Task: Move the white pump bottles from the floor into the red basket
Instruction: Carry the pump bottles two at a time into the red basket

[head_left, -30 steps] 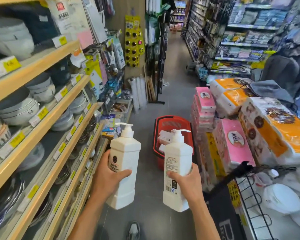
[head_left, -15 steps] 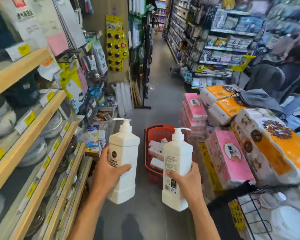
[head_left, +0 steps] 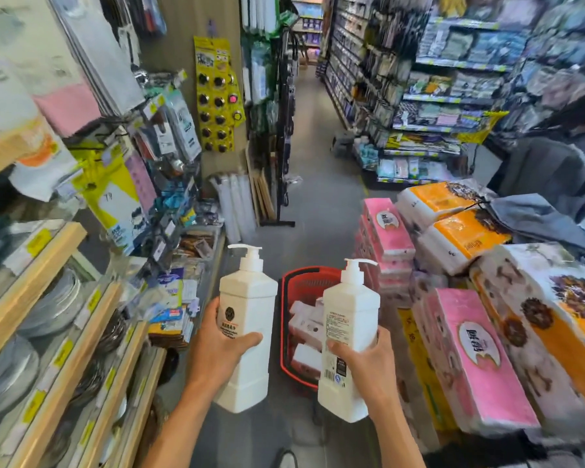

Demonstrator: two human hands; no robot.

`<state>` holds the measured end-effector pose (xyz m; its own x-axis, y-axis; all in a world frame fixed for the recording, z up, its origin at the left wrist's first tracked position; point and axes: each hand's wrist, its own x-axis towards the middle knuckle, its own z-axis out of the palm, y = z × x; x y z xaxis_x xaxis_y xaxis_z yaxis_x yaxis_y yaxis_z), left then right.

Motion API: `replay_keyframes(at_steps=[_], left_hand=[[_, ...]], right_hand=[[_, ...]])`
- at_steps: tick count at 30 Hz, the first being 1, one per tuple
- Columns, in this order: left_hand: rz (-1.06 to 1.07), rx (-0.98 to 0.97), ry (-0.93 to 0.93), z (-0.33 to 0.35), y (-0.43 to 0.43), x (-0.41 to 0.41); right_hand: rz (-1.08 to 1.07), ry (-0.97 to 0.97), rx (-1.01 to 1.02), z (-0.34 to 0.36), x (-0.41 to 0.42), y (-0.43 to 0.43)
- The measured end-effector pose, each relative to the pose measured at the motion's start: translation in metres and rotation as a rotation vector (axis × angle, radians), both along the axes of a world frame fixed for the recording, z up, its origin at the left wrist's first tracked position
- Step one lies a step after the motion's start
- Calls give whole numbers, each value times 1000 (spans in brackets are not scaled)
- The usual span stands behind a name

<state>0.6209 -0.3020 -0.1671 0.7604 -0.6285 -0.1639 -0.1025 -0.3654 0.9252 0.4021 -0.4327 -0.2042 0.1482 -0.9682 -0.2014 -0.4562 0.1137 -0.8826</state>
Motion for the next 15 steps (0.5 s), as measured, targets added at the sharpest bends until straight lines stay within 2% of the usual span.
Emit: replay_keyframes(at_steps=[11,15], left_hand=[[39,87,-36,5,-106,50],[41,71,11,6,-138,73]], right_hand=[[-34,-45,53,3,53,-123],[-48,-52,46,7,81,-151]])
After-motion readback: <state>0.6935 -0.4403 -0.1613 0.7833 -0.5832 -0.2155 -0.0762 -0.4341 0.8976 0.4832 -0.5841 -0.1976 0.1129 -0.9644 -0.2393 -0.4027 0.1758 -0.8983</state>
